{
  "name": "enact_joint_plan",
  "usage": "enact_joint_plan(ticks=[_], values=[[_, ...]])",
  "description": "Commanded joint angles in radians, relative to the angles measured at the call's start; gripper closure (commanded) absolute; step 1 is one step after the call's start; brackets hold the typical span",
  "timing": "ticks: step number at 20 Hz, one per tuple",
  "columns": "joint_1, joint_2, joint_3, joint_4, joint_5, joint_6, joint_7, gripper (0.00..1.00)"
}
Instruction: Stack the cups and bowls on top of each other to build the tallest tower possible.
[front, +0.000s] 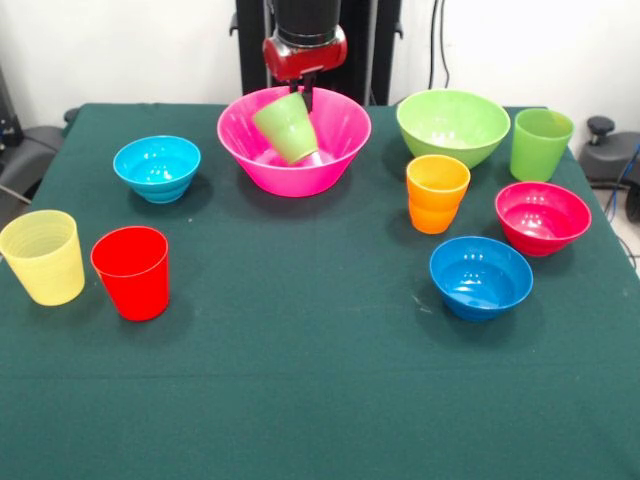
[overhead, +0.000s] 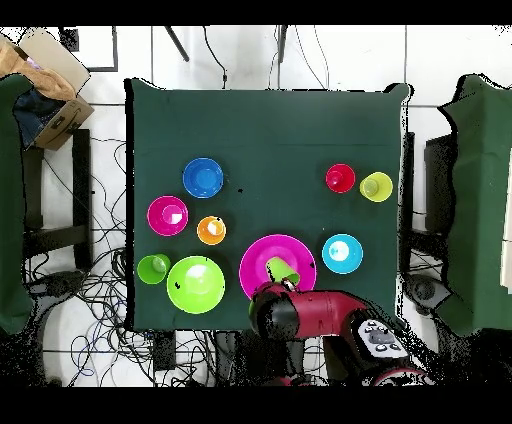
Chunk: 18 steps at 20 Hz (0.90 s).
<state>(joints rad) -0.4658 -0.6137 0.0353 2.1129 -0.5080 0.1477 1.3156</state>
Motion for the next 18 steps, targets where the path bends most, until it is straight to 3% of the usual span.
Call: enact_joint_plan(ticks=[1,14,15,18], values=[[0.041,0.054,0.001,-0.108,-0.007,-0.059,0.156,1.0],[0.052,0.05,-0.01,-0.107,0.004,-0.065,0.156,1.0],[0.048,0.05,-0.005,-0.105,0.0,-0.071,0.153,0.0],[0.043,0.044,0.002,-0.098,0.002,-0.068,0.153,0.0]])
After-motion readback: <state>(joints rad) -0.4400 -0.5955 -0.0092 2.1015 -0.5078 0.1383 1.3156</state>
